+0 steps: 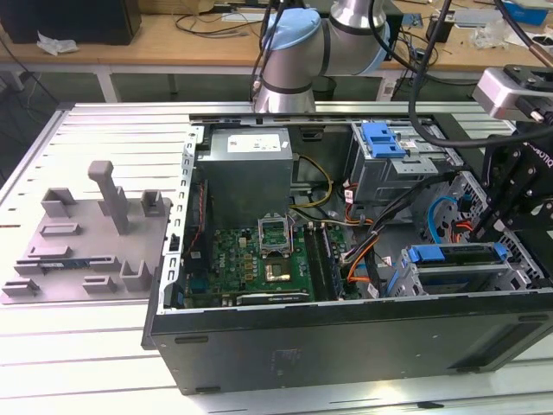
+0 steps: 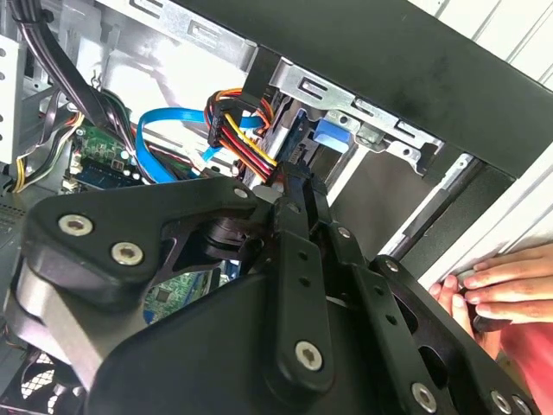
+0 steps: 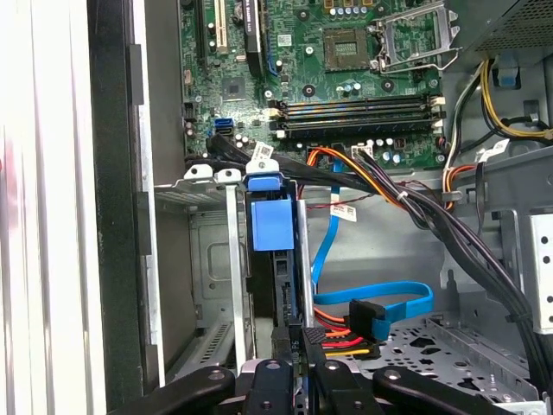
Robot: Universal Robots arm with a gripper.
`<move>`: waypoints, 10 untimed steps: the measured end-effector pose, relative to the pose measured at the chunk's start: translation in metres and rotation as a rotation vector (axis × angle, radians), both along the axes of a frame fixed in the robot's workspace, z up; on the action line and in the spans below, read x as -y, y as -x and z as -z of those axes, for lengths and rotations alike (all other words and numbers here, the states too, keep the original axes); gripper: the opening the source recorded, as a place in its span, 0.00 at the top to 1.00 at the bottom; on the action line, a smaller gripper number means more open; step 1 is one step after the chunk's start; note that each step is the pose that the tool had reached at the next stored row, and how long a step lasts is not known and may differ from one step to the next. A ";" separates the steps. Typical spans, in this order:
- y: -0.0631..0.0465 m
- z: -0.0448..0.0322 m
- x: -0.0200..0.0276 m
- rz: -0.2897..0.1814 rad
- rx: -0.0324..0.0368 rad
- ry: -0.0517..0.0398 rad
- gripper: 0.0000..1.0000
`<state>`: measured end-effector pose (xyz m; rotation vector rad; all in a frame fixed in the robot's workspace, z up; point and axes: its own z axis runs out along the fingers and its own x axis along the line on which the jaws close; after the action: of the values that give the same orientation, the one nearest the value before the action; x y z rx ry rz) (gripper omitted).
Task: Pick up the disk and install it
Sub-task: 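Insert the first disk wire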
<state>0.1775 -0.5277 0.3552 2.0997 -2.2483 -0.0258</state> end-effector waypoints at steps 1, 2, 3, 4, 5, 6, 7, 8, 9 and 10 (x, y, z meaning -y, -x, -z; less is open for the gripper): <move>0.000 0.0000 0.0000 0.000 0.0000 0.0001 0.83; 0.000 0.0000 0.0000 -0.001 0.0000 0.0001 0.83; 0.000 0.0000 0.0000 -0.001 0.0000 0.0001 0.83; 0.000 0.0000 0.0000 -0.001 0.0000 0.0001 0.83; 0.000 0.0000 0.0000 -0.002 0.0000 0.0001 0.83; 0.000 0.0000 0.0000 -0.002 0.0000 0.0001 0.83; 0.000 0.0000 0.0000 -0.002 0.0000 0.0001 0.83; 0.000 0.0000 0.0000 -0.007 0.0000 0.0002 0.83; 0.000 0.0001 0.0000 -0.010 0.0000 0.0001 0.83; 0.000 0.0001 0.0000 -0.014 0.0000 0.0001 0.83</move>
<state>0.1775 -0.5277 0.3551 2.1155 -2.2331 -0.0249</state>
